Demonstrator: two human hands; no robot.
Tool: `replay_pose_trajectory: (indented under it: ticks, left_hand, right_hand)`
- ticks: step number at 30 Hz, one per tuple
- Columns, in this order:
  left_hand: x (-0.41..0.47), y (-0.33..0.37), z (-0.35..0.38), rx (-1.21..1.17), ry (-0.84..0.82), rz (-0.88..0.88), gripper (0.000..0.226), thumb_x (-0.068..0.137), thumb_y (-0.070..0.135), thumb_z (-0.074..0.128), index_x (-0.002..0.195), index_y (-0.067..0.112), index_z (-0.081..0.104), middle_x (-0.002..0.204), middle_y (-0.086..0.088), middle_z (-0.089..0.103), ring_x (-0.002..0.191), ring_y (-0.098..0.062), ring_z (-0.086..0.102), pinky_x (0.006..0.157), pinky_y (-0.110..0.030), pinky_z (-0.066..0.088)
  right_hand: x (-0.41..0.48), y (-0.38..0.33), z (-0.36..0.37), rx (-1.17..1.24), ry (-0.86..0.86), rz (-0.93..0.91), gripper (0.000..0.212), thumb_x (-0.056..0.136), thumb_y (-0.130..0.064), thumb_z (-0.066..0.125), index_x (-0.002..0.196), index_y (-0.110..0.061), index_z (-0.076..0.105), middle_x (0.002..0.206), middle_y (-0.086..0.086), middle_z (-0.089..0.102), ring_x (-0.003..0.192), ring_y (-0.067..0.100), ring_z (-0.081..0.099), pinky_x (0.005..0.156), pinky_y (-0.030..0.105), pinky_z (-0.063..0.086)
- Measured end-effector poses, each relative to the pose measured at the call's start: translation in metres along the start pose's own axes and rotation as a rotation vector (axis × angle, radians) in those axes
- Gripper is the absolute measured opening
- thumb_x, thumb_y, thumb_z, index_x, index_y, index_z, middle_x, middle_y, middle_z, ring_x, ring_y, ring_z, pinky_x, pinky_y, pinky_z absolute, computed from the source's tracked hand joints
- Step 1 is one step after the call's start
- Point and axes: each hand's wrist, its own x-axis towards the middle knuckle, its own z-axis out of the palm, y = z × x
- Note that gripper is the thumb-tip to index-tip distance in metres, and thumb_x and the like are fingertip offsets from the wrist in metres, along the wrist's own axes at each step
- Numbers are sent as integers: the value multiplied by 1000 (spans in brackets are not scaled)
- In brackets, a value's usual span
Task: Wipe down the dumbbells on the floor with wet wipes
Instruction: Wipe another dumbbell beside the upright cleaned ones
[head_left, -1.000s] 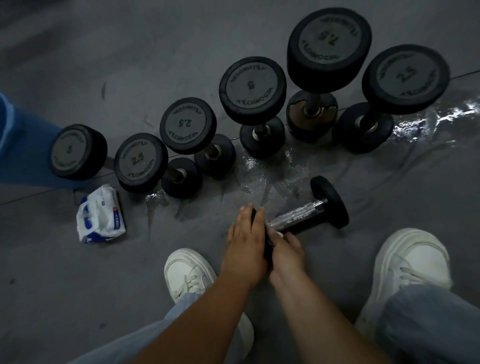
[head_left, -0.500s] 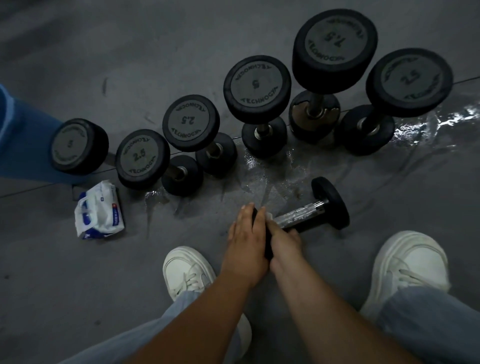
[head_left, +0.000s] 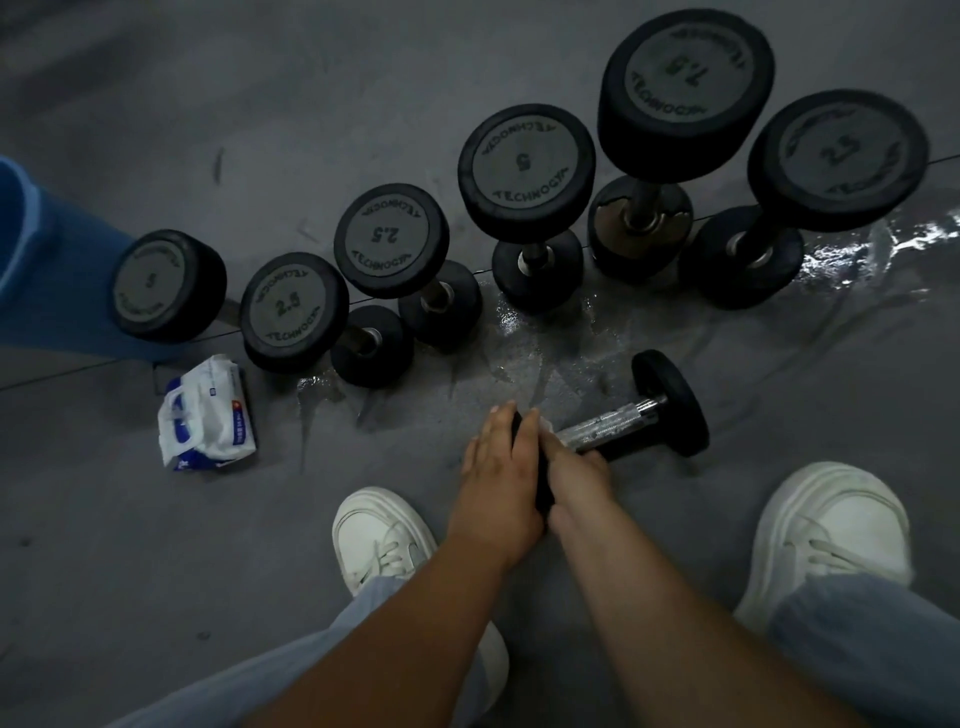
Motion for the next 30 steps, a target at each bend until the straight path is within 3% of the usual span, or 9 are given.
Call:
replay_pose_trajectory:
  ticks: [5,9,14,18,20,24,27,30]
  left_hand:
    - [2,0,-1,2,-9,-22,93,81,28,68,156,19,13,163,-9,5,152,-25,3,121,-45,15]
    - [3,0,-3,9,-10,-17,90,84,30,64,156,18,13,163,-9,6,152,-24,4,122,-41,12]
    - [6,-1,-6,17,-34,-12,99,79,33,71,156,19,10,163,-8,5,151,-23,3,122,-41,13]
    - [13,-5,-14,16,-74,-2,106,74,37,74,156,20,8,161,-7,8,150,-24,11,121,-37,14]
    - [21,-7,-25,-2,-140,0,112,72,37,77,156,18,7,162,-6,9,148,-25,17,120,-36,18]
    - [31,-11,-35,-70,-291,-23,124,65,41,84,156,16,3,162,-6,11,143,-29,31,114,-35,32]
    - [34,-12,-42,-81,-283,-9,120,68,42,82,156,17,4,159,-6,20,134,-29,44,106,-30,38]
    - [28,-8,-39,-32,-201,-5,116,73,43,77,156,16,1,162,-8,12,145,-26,27,113,-31,29]
  right_hand:
    - [-14,20,-17,93,-46,20,46,83,-14,74,123,-5,54,107,18,70,95,31,70,79,40,58]
    - [-3,5,-3,123,-47,21,42,76,-15,81,111,-7,59,98,18,72,85,31,72,76,43,59]
    - [-14,24,-17,115,-41,9,50,80,-17,77,123,-6,54,106,17,71,95,29,70,87,45,56]
    - [-7,-1,-4,94,-84,18,33,81,-12,75,110,-6,59,99,19,71,84,31,71,68,40,59]
    - [-8,-6,0,66,-67,26,31,83,-8,73,110,-1,59,100,22,70,81,31,70,64,38,59]
    - [-14,2,-5,23,-44,26,34,84,-13,72,113,2,62,103,22,70,93,34,69,78,46,58]
    - [-14,5,-9,-26,7,-23,33,84,-11,72,111,5,64,102,23,70,84,29,70,73,38,58]
    - [-15,8,-9,-41,1,-43,32,84,-11,72,110,5,63,103,23,70,83,28,68,77,40,56]
